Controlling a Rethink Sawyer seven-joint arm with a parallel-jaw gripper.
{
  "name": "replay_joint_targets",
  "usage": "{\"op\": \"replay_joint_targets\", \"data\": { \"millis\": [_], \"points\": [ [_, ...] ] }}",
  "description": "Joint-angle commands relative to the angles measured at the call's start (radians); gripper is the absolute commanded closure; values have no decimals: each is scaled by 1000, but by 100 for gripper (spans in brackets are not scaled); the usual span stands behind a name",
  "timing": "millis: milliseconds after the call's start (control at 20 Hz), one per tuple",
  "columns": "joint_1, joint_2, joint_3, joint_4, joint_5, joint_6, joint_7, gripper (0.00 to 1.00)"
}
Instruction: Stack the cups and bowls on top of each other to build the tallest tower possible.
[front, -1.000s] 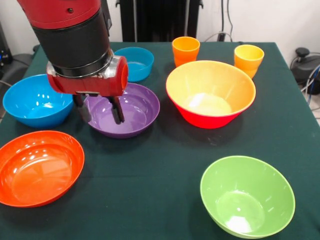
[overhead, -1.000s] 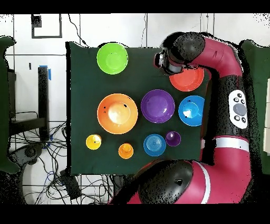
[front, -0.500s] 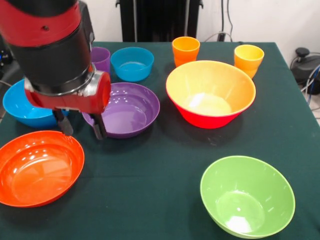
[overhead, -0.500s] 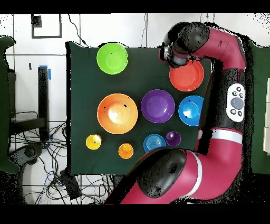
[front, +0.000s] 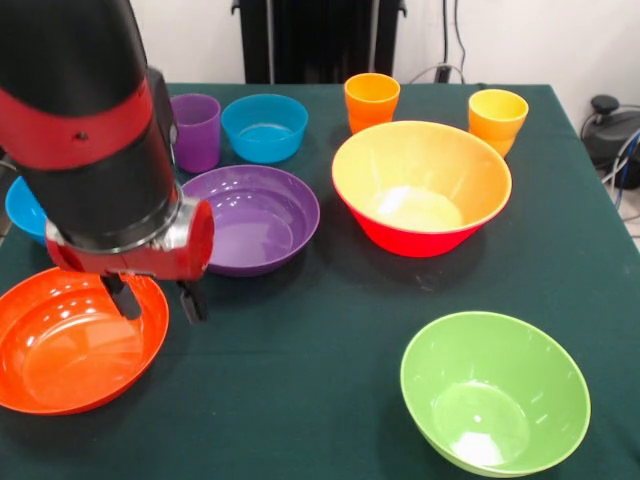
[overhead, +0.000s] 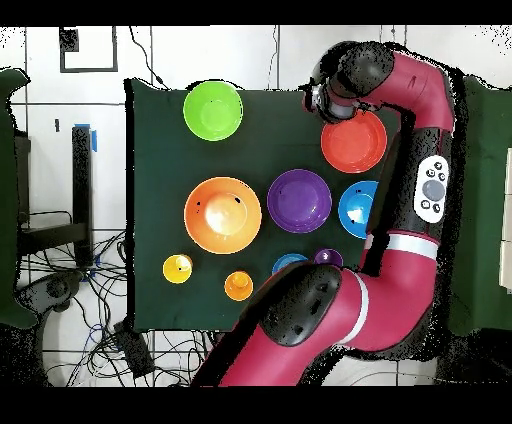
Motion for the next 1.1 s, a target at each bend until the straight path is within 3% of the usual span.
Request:
{"op": "replay_joint_targets", "data": {
  "millis": [50, 550, 850, 1100],
  "points": [
    [35, 69, 89, -70, -83, 73, -354, 0],
    [31, 82, 85, -53, -66, 30, -352, 0],
    [17, 98, 81, -9, -44, -44, -344, 0],
    [2, 92, 79, -3, -38, -18, -367, 0]
  ]
}}
